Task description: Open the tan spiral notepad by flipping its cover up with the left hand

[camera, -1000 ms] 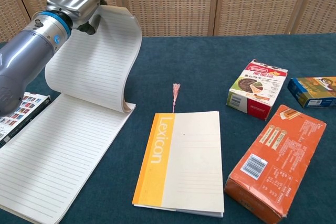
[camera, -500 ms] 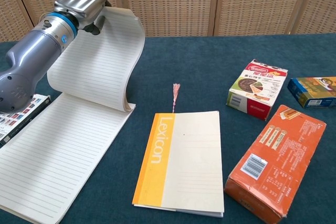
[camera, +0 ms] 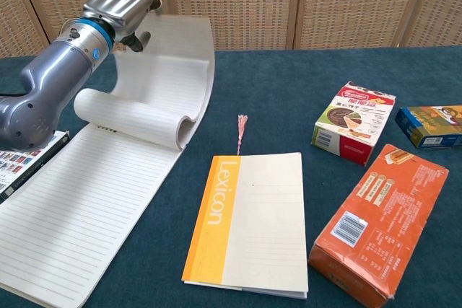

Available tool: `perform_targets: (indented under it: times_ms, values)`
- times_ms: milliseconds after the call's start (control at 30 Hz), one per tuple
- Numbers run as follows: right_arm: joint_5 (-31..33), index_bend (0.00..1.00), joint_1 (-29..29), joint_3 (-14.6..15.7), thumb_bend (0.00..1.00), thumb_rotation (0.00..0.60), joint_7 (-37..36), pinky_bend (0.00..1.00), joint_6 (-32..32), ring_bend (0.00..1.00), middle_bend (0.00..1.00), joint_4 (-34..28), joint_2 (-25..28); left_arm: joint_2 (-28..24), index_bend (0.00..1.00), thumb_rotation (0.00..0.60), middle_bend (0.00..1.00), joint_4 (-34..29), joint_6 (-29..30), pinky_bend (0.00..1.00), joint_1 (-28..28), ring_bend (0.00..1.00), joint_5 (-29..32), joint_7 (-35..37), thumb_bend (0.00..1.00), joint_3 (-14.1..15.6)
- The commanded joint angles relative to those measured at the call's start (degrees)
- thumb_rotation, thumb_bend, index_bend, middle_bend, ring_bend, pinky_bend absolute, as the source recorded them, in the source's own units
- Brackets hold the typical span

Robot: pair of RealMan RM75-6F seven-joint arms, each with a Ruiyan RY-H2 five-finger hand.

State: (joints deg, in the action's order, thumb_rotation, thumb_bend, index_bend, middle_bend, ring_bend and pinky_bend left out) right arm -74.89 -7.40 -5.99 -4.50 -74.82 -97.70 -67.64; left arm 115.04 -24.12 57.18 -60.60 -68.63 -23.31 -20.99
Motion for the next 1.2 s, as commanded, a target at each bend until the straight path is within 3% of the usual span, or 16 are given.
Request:
perform_targets:
  times_ms: [33,400,667,1033,1200]
  values:
    - [0.13,0.00,-0.04,-0.07,0.00,0.600,-0.08,0.00,0.04,0.00,0.00,-0.02,-0.06,1.36,0.18,0.600,0.00,2.66,-0.72,0.03,-0.73,0.00,-0.44,1.84,0.49,0.53]
    - [0.93,0.00,-0.34,-0.23,0.00,0.600,-0.20,0.00,0.79,0.00,0.00,0.03,-0.14,3.63,0.08,0.600,0.00,7.63,-1.19,0.03,-1.53,0.00,-1.29,7.68,0.42,1.45]
    - [0.82,0.00,-0.31,-0.13,0.00,0.600,-0.24,0.00,0.75,0.00,0.00,-0.17,-0.01,1.51,0.05,0.600,0.00,2.95,3.56,0.03,1.31,0.00,-2.39,14.19,0.28,2.09]
    - [0.02,0.00,-0.15,0.14,0.00,0.600,-0.19,0.00,0.19,0.00,0.00,-0.54,-0.04,-8.76,0.00,0.600,0.00,-16.73,12.61,0.03,12.13,0.00,-6.95,18.72,0.21,7.60]
    - [-0.38,0.00,-0.09,0.30,0.00,0.600,-0.67,0.00,0.19,0.00,0.00,-1.18,0.29,-17.92,0.00,0.600,0.00,-35.88,19.62,0.03,20.70,0.00,-9.50,16.71,0.20,12.10]
